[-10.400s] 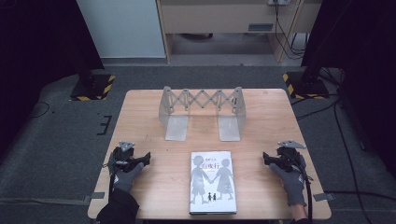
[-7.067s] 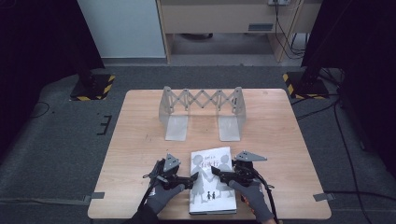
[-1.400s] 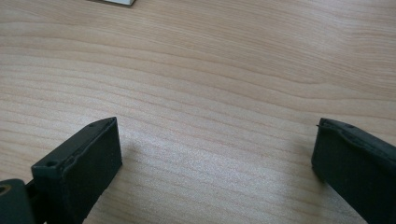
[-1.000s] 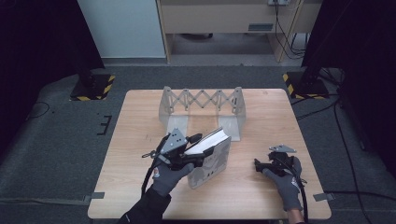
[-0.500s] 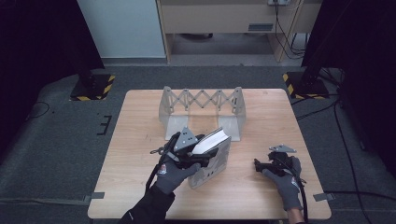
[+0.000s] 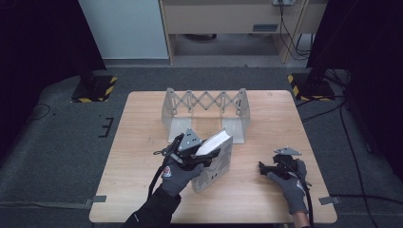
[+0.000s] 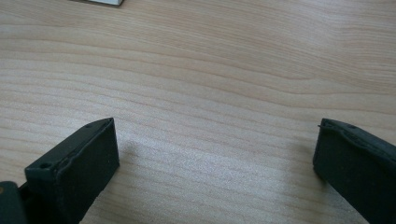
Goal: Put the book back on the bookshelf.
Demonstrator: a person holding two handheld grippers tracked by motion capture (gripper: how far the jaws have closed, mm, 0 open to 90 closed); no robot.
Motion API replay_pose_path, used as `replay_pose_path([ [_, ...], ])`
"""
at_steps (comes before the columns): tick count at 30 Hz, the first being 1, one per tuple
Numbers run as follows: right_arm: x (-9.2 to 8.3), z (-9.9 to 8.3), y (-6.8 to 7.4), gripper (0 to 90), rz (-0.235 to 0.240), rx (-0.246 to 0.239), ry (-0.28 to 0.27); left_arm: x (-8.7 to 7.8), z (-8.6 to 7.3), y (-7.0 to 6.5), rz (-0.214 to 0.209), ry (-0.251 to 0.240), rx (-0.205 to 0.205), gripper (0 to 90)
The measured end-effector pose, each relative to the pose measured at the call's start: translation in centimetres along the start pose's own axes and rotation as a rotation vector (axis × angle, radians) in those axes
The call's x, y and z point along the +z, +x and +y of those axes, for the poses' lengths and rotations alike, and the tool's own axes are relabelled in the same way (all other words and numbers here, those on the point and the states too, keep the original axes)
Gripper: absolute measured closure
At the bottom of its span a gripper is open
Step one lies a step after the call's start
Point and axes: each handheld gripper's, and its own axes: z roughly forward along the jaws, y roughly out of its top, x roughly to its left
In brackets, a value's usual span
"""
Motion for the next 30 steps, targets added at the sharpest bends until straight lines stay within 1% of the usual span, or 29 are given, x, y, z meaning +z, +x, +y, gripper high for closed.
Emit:
replay_pose_path([
  [3,0.0,0.0,0.0,0.6,0.000,0.000,0.000,-0.4,0.0,0.1,0.011,0.008,-0.014,52.0],
  [5,0.0,0.0,0.0,0.6,0.000,0.000,0.000,-0.8,-0.2,0.3,0.011,0.009,-0.028,52.1],
  [7,0.0,0.0,0.0,0.6,0.000,0.000,0.000,-1.5,-0.4,0.6,0.015,0.006,-0.046,52.3],
  [10,0.0,0.0,0.0,0.6,0.001,0.001,0.000,-2.8,-0.7,1.1,0.041,-0.010,-0.050,52.4],
  [14,0.0,0.0,0.0,0.6,0.000,-0.001,0.000,-4.8,-0.5,2.3,0.109,-0.025,-0.063,52.4],
  [16,0.0,0.0,0.0,0.6,0.000,0.000,0.000,-5.8,-0.6,2.9,0.154,-0.037,-0.085,52.3],
  [18,0.0,0.0,0.0,0.6,0.000,-0.001,0.000,-6.7,-0.8,3.6,0.193,-0.036,-0.092,52.3],
  [20,0.0,0.0,0.0,0.6,0.000,0.000,0.000,-7.6,-1.0,4.5,0.231,-0.031,-0.115,52.4],
  [22,0.0,0.0,0.0,0.6,0.000,0.000,-0.001,-8.2,-1.1,5.3,0.253,-0.036,-0.127,52.4],
  [25,0.0,0.0,0.0,0.6,0.001,0.000,0.000,-9.1,-1.0,6.8,0.304,-0.056,-0.158,52.4],
  [30,0.0,0.0,0.0,0.6,0.001,0.000,0.000,-9.3,-0.2,8.6,0.365,-0.071,-0.178,52.4],
])
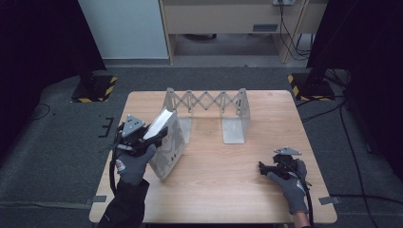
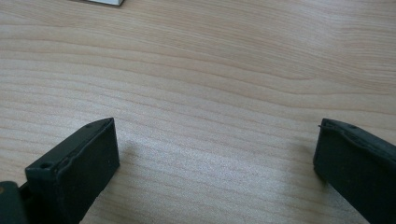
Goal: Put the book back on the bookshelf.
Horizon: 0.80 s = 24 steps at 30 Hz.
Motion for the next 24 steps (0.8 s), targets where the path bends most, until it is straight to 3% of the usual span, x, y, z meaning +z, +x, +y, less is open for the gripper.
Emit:
replay_pose_path([
  [8,0.0,0.0,0.0,0.5,0.002,-0.001,0.000,2.7,2.1,1.4,0.050,-0.019,-0.031,52.4],
  [20,0.0,0.0,0.0,0.6,0.003,-0.001,0.000,8.5,4.1,2.0,0.093,-0.003,-0.083,52.4],
  [24,0.0,0.0,0.0,0.6,0.003,-0.001,0.000,10.3,4.9,2.2,0.121,0.023,-0.065,52.4],
])
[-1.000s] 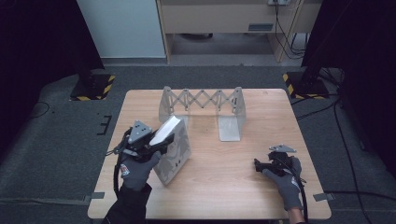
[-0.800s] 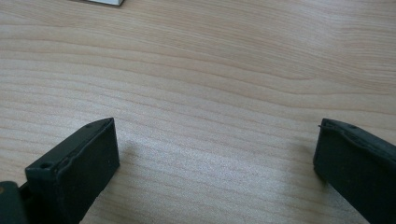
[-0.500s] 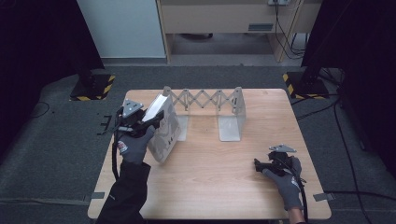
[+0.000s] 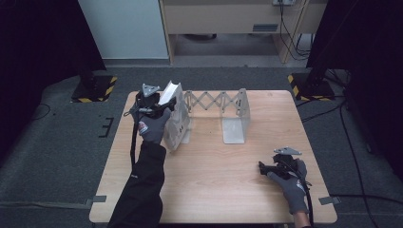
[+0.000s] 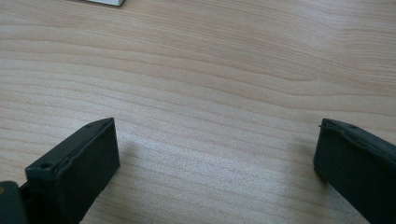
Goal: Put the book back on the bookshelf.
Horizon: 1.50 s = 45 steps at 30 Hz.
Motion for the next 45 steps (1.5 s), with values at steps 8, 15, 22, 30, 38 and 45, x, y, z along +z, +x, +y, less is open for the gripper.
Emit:
replay_pose_path([
  [8,0.0,0.0,0.0,0.6,0.002,-0.001,0.000,3.2,0.0,-0.1,0.033,0.007,-0.026,52.4],
  [15,0.0,0.0,0.0,0.6,0.002,-0.002,-0.001,4.5,0.0,-0.8,0.048,0.019,-0.025,52.3],
  [22,0.0,0.0,0.0,0.6,0.003,-0.002,0.001,5.9,-0.7,-1.4,0.074,0.017,-0.014,52.3],
  [30,0.0,0.0,-0.1,0.6,0.003,-0.005,0.000,5.9,-1.0,-2.3,0.050,0.009,-0.001,45.6],
  [38,0.0,0.0,-0.1,0.6,0.002,-0.005,0.000,2.6,-3.8,-1.3,-0.058,-0.041,0.009,38.0],
  [45,0.0,0.0,0.0,0.6,0.000,-0.005,-0.002,1.3,-7.0,-0.6,-0.097,-0.021,0.017,42.0],
])
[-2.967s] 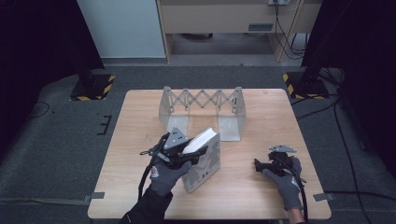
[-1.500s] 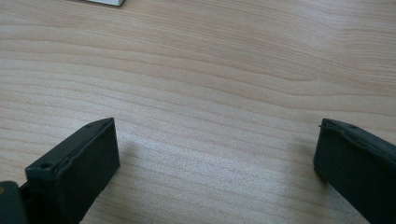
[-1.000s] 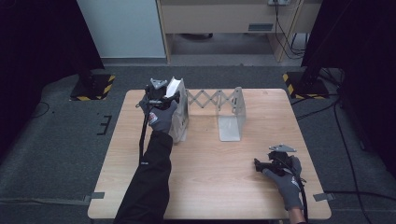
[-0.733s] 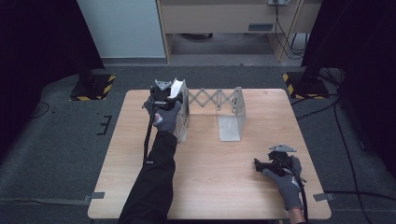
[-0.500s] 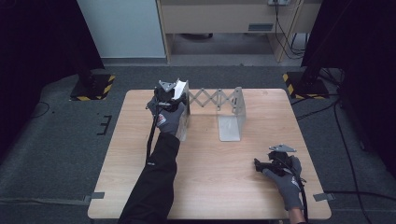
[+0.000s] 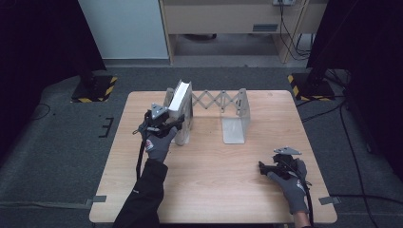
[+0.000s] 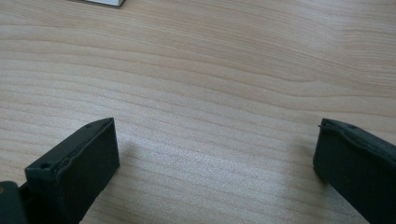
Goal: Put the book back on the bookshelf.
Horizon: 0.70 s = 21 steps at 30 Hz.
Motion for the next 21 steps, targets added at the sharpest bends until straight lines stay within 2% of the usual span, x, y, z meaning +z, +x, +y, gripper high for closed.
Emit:
replay_pose_path([
  [2,0.0,0.0,0.0,0.6,0.001,0.000,0.001,0.2,-0.4,0.2,-0.006,-0.011,-0.019,44.5],
  [12,0.0,0.0,0.0,0.6,0.002,-0.001,0.002,0.8,-0.6,-1.0,0.013,-0.038,-0.005,45.0],
  [21,0.0,0.0,0.0,0.6,0.002,-0.002,0.002,1.5,-0.7,-1.9,0.010,-0.054,-0.007,42.3],
])
